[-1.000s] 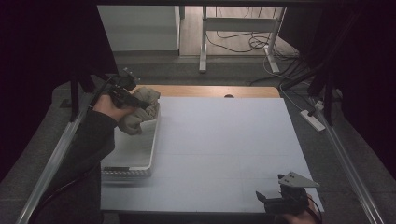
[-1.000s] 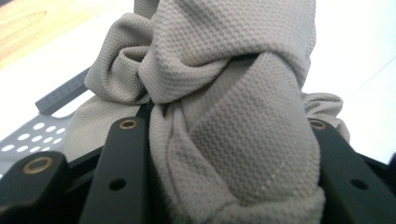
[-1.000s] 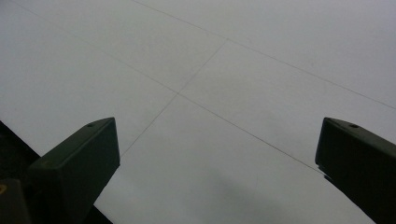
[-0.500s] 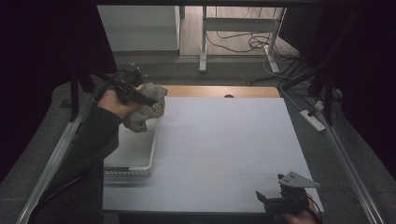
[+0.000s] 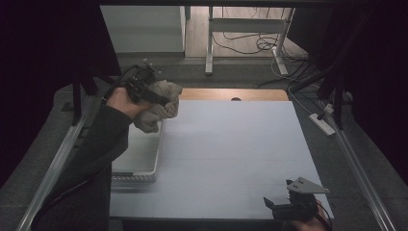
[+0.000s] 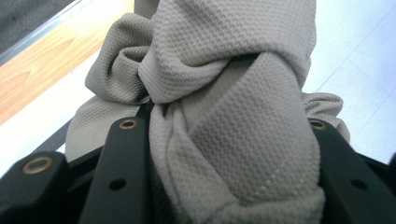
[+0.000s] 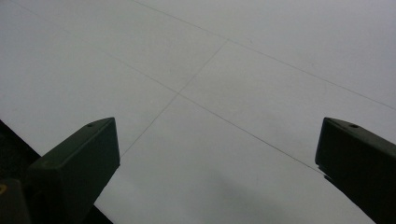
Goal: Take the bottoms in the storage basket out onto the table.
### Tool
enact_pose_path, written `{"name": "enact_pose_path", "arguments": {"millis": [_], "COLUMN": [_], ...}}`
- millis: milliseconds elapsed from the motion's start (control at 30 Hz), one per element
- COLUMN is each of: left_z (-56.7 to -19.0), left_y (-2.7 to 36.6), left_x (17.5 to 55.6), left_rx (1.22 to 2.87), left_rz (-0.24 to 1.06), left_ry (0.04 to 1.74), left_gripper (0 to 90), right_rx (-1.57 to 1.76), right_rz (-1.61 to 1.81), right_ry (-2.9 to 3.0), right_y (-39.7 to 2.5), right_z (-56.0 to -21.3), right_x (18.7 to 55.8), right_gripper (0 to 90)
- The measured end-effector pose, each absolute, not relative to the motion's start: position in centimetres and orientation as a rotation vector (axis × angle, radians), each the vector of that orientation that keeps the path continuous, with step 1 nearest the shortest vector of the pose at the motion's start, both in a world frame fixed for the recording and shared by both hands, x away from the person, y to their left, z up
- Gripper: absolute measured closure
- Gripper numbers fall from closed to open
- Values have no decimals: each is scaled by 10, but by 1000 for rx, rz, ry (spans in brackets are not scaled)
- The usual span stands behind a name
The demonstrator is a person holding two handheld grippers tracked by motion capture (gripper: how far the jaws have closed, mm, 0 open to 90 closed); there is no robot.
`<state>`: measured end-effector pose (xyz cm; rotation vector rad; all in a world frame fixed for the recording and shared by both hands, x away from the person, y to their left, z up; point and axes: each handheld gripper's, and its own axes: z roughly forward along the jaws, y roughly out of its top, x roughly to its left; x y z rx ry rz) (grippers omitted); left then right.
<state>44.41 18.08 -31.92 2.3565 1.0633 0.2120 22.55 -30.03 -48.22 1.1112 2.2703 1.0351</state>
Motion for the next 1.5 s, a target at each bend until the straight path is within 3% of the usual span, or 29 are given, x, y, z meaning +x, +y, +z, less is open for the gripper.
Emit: {"name": "enact_pose_path", "arguments": {"millis": [667,1500], "left_z": [-311,-345], "left_y": [133,59], "left_x": [441,438], "left_rx": [2378,2412], "left_rz": [203,136], "left_ry": [918,758], "left_gripper": [560,557], "right_rx": [1109,1081], "right_rz": [1038,1058], "right_ry": [2271,2274], "right_y": [-300,-301], "right_z": [-482,-481], "right_x": [225,224], "right_gripper": [4,4]}}
